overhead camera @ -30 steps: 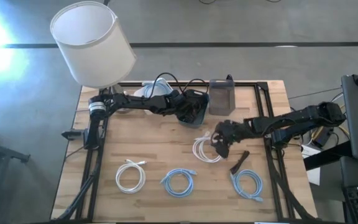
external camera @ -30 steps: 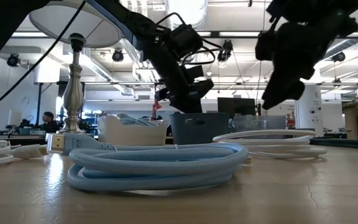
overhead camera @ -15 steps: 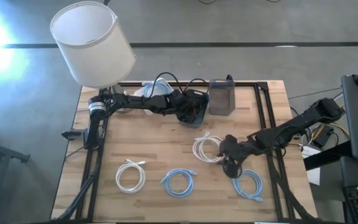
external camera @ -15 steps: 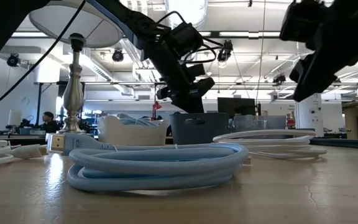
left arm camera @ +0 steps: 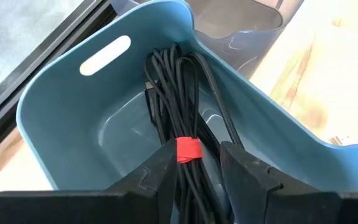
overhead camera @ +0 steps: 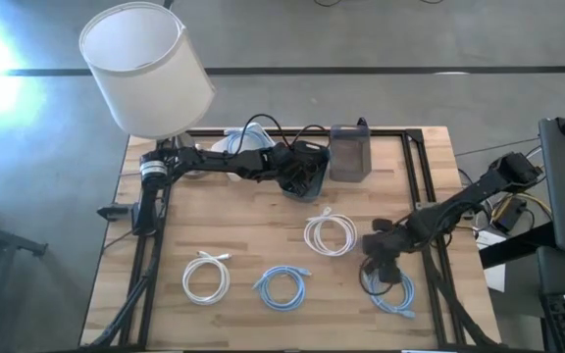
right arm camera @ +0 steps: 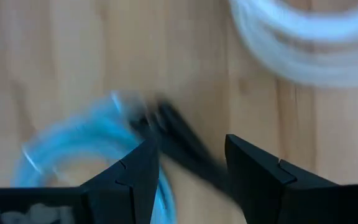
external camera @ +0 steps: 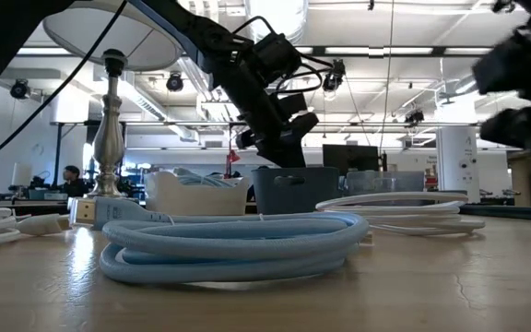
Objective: Pick & Place USB Port
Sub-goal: Put the black cable into the blue bin
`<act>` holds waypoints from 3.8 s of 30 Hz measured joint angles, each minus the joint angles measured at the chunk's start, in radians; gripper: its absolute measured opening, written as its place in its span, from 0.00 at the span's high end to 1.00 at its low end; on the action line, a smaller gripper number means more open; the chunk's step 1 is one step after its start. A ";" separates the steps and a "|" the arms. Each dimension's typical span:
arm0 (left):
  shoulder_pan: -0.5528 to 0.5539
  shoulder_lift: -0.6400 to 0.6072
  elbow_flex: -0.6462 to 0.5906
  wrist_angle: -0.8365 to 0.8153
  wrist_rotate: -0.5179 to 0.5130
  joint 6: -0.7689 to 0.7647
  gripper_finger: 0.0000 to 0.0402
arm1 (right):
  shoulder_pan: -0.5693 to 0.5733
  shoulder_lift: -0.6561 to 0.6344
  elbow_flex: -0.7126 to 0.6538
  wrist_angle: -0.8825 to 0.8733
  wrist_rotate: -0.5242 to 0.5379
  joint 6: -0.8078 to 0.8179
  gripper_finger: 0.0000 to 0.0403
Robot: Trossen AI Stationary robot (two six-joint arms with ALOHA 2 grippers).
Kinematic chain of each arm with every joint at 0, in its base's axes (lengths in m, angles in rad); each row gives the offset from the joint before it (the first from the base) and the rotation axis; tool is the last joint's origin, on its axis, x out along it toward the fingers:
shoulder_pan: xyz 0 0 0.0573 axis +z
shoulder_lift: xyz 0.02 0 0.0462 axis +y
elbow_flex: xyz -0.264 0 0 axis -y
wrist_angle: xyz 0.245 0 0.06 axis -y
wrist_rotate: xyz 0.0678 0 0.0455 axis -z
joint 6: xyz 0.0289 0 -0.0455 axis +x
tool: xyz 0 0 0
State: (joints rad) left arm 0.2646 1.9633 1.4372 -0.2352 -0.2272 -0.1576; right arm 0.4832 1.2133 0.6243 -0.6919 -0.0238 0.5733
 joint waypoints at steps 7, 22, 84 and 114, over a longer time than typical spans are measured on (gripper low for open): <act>0.000 0.000 0.000 0.003 -0.001 0.031 0.69 | 0.022 0.000 -0.025 -0.026 -0.001 -0.151 0.56; 0.000 0.000 -0.002 0.003 -0.002 0.043 0.69 | 0.022 -0.003 -0.192 0.196 0.086 -0.262 0.58; -0.251 -0.542 -0.583 0.468 0.166 0.399 0.71 | -0.538 0.135 0.136 0.728 0.742 0.352 0.83; -0.327 -0.590 -0.724 0.601 0.167 0.357 0.71 | -0.668 0.632 0.442 0.741 0.591 0.180 0.65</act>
State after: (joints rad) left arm -0.0620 1.3732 0.7128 0.3656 -0.0601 0.1992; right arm -0.1844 1.8451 1.0661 0.0493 0.5674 0.7534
